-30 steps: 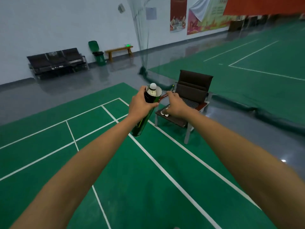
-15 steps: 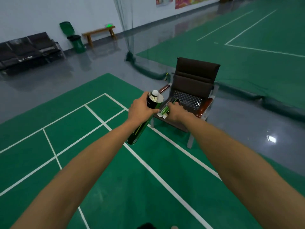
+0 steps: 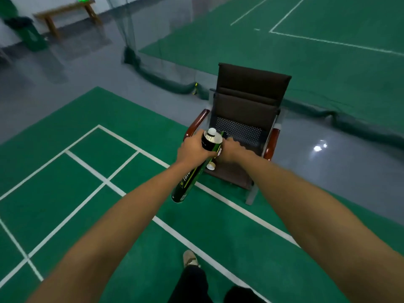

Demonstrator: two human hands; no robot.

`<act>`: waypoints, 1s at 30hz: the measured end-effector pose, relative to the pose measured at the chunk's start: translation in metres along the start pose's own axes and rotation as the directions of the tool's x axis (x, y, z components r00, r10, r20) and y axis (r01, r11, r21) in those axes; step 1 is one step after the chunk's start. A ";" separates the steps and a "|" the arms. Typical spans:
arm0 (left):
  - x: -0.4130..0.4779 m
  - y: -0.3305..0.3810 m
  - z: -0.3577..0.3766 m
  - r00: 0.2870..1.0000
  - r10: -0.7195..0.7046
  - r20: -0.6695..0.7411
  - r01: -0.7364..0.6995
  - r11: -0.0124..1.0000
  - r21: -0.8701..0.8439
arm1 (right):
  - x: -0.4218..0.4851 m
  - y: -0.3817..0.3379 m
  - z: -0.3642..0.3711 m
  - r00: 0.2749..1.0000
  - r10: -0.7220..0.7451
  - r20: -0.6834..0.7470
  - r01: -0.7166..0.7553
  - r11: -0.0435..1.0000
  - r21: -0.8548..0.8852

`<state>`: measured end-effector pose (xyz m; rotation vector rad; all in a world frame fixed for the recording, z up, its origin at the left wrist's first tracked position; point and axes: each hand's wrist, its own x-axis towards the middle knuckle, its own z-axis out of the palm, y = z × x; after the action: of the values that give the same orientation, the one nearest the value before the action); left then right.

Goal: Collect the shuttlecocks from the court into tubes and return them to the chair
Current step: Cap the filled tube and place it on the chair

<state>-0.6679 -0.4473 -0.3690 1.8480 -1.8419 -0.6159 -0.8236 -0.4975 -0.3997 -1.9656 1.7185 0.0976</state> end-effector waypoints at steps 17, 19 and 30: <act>0.329 0.004 0.059 0.961 0.030 0.275 -0.070 0.988 0.137 | 0.275 0.063 -0.114 0.981 0.175 -0.085 -0.164 0.978 0.126; 0.362 0.003 0.079 0.955 0.001 0.296 -0.052 0.985 0.162 | 0.314 0.084 -0.116 0.981 0.186 -0.057 -0.177 0.975 0.132; 0.455 -0.052 0.179 0.872 -0.194 0.449 0.030 0.938 0.346 | 0.450 0.166 -0.037 0.955 0.264 0.136 -0.280 0.953 0.113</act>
<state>-0.7325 -0.9038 -0.5405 2.1803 -2.2776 -0.9233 -0.9041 -0.9289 -0.5956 -1.5877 1.8575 0.1909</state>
